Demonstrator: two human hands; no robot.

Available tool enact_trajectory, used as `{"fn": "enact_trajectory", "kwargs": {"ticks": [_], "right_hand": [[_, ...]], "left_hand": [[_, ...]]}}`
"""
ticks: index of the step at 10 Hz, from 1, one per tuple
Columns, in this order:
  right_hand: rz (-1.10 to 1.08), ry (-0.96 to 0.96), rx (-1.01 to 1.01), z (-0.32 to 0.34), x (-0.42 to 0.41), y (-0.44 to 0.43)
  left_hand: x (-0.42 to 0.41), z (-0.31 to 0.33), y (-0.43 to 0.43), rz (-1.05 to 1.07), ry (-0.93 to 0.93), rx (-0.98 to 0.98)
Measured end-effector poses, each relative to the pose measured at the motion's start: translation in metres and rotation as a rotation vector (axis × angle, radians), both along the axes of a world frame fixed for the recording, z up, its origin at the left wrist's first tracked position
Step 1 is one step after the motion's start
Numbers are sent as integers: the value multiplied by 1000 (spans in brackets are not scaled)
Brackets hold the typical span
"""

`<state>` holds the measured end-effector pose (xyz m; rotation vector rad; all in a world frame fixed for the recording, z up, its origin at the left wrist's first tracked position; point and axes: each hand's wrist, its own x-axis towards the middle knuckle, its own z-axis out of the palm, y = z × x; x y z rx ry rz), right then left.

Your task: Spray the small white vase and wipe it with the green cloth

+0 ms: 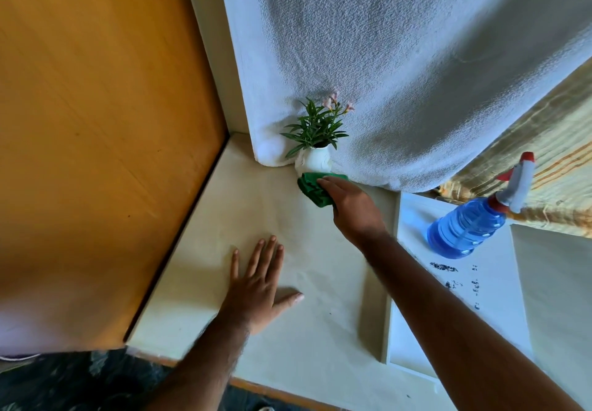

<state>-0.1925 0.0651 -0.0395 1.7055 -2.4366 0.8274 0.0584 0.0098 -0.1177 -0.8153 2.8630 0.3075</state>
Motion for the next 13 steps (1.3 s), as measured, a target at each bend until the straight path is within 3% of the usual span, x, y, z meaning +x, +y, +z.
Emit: {"fn": "enact_trajectory", "kwargs": {"ticks": [2,5,6,9,11,13], "right_hand": [[-18,86,-7,22,19,90],[-309,63,177,-23,21,248],[-296,13,290,-39,18,267],[-198,117,456,-51,27,284],[-255,40,544,-42,34,271],[-166,143,316,20,24,206]], "left_hand": [[-1,2,-1,7,-32,-6],[-7,11,4,32,-88,42],[-8,13,4,33,-98,60],[-10,13,4,26,-121,59],[-16,24,7,31,-183,110],[-46,88,-1,3,18,87]]}}
